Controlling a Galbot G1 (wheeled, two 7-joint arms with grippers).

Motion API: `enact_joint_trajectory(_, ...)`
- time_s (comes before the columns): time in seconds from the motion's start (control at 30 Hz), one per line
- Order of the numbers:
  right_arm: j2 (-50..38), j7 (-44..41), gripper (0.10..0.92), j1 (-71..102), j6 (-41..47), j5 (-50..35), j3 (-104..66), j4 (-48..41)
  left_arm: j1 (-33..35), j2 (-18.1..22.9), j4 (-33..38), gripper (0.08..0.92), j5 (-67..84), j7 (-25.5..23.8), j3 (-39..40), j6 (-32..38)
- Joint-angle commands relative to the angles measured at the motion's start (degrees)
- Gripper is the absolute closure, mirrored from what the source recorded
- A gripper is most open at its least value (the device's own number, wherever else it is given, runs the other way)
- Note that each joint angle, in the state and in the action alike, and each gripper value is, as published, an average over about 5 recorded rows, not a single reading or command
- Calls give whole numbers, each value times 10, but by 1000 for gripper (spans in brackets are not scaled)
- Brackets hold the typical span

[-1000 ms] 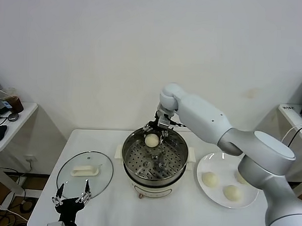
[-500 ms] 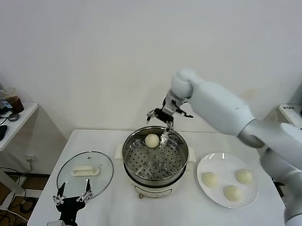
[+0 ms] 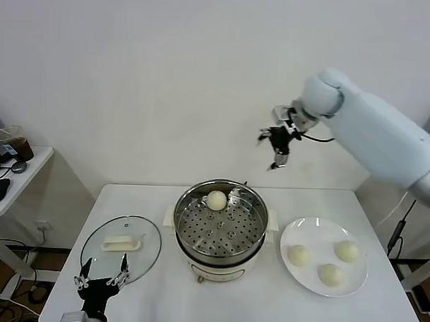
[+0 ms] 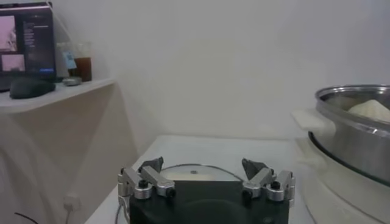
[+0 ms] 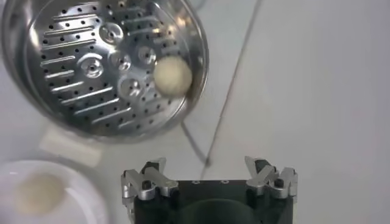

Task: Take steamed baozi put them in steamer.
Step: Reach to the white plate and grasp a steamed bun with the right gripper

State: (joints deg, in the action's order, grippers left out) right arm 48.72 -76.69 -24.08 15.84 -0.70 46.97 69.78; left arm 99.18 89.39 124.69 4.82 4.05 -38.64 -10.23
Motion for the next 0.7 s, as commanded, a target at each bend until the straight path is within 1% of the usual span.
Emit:
enact_joint_trajectory(0.03, -98, -29, 203, 23, 112, -4, 22, 74, 0, -5, 1, 177, 6, -1, -3, -3)
enact_joint_trajectory(0.13, -128, -22, 203, 75, 118, 8, 15, 105, 1, -5, -1, 177, 7, -2, -6, -4)
enact_joint_trajectory(0.3, -149, -12, 203, 174, 107, 52, -30, 126, 2, -5, -8, 177, 8, -1, -9, -4)
enact_joint_trajectory(0.47, -139, -2, 203, 255, 100, 83, -76, 132, 2, -2, -14, 177, 7, -1, -7, -4)
enact_joint_trajectory(0.7, -119, 5, 203, 324, 90, 125, -120, 114, 5, -2, -15, 177, 5, -1, -7, -4)
